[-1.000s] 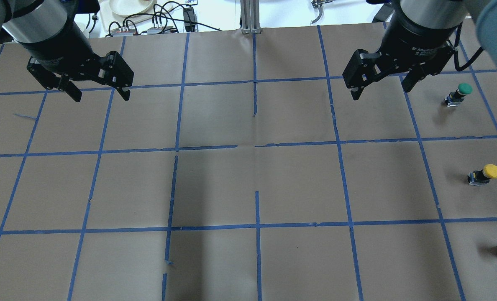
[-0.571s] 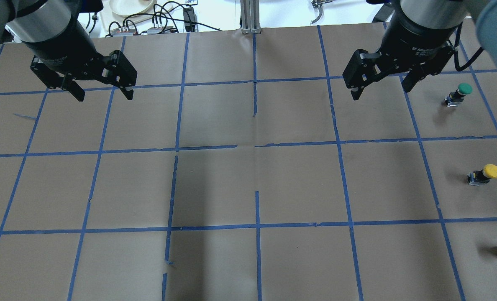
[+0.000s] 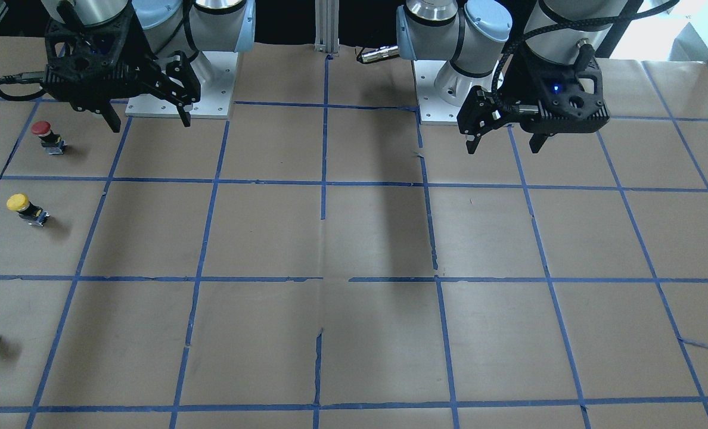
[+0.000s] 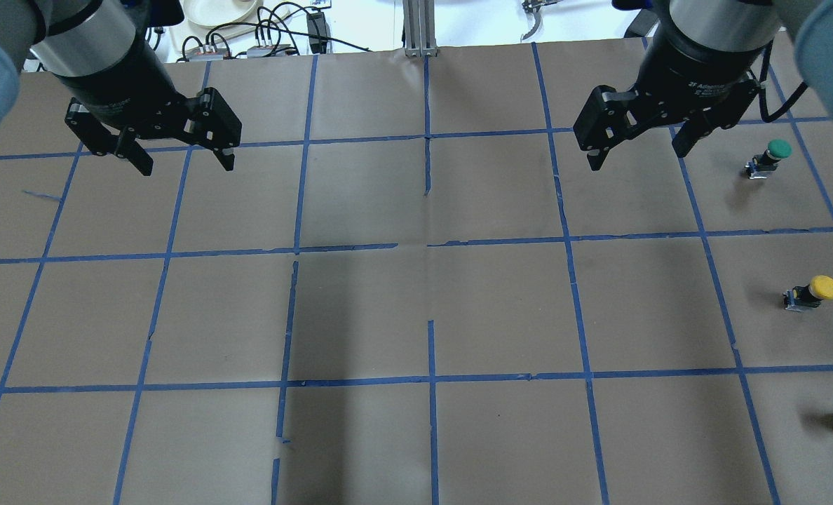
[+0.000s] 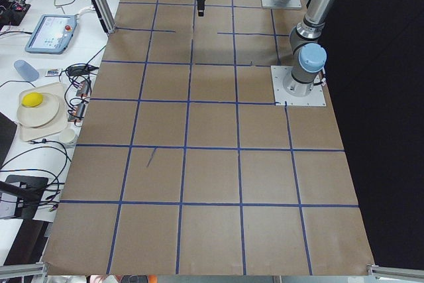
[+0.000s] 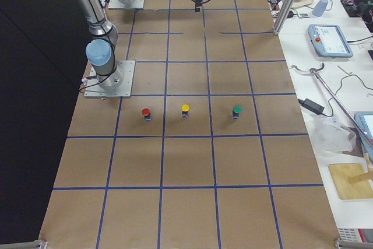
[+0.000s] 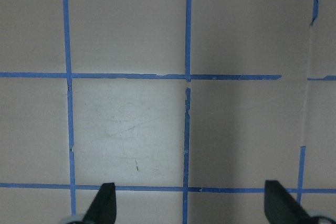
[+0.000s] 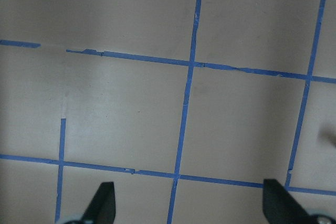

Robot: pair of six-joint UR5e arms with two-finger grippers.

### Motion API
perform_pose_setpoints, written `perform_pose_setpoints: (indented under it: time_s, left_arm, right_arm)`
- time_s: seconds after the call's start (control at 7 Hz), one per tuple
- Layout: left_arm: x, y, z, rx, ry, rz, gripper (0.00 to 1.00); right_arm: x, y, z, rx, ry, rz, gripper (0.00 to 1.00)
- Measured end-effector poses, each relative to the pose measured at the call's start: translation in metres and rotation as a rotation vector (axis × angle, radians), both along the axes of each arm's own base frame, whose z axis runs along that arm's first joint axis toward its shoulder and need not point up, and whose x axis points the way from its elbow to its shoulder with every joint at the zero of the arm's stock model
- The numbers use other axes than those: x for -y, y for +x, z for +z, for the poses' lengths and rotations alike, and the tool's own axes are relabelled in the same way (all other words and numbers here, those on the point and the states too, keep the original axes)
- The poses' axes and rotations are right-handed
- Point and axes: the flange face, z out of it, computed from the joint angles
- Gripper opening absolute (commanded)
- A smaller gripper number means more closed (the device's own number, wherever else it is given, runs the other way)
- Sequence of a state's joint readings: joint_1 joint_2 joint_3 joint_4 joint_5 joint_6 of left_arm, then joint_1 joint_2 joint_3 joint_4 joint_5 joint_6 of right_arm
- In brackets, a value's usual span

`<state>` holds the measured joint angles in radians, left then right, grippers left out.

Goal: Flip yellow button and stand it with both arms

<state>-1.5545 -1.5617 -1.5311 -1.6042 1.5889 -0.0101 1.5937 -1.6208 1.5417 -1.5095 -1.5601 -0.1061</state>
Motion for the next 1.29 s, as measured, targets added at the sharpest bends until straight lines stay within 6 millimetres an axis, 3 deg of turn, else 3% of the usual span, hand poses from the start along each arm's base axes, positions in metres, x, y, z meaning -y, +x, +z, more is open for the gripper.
perform_pose_setpoints:
  time_s: [1.29]
  left_arm:
    - [-0.014, -0.005, 0.007, -0.013, 0.015, -0.083, 1.00]
  right_arm:
    - [0.000, 0.000, -0.006, -0.001, 0.008, 0.003, 0.99]
